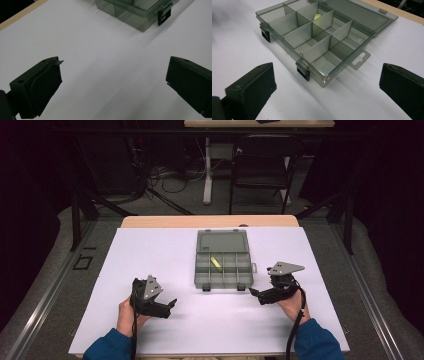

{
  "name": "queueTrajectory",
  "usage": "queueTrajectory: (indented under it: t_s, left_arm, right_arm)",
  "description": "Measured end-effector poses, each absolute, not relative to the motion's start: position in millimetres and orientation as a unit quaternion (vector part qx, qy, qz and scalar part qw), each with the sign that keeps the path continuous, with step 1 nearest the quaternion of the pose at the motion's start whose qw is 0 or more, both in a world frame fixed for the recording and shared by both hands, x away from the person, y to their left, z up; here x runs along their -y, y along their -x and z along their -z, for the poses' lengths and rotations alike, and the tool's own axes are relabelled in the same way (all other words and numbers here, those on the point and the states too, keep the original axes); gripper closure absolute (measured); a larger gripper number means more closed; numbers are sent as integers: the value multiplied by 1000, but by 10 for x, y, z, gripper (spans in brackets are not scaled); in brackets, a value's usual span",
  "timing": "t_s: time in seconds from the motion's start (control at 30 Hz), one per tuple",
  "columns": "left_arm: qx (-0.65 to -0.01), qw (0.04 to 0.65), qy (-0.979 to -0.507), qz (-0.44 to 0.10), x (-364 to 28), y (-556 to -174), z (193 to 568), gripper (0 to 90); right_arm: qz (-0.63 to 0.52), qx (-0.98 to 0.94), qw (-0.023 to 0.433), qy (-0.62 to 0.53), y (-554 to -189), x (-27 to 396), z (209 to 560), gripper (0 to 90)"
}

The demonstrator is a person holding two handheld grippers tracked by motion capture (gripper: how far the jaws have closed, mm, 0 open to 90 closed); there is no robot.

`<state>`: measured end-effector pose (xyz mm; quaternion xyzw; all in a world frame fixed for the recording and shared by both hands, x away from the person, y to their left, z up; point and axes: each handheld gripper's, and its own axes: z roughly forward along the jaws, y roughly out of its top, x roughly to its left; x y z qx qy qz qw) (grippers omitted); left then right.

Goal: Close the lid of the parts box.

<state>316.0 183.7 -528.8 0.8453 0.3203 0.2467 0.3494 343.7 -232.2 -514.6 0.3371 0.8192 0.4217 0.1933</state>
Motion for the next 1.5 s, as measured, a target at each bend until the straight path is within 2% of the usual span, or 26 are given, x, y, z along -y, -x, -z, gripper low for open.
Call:
queueTrajectory:
  t_s: [0.73, 0.97, 1.2, 1.5]
  left_arm:
    - [-299, 360, -859, -208, -1245, -3677, 4935, 0]
    - [-294, 359, -865, -192, -1005, -3851, 4918, 0]
    - [-307, 342, -873, -166, -798, -4120, 4968, 0]
    - [-310, 312, -885, -155, -555, -4272, 5065, 15]
  right_arm:
    - [-425, -816, 186, -344, -3507, 2415, 5203, 0]
    - [-421, -819, 183, -343, -3528, 2403, 5216, 0]
    - [-424, -818, 183, -343, -3531, 2411, 5194, 0]
    - [-422, -819, 181, -344, -3537, 2401, 5208, 0]
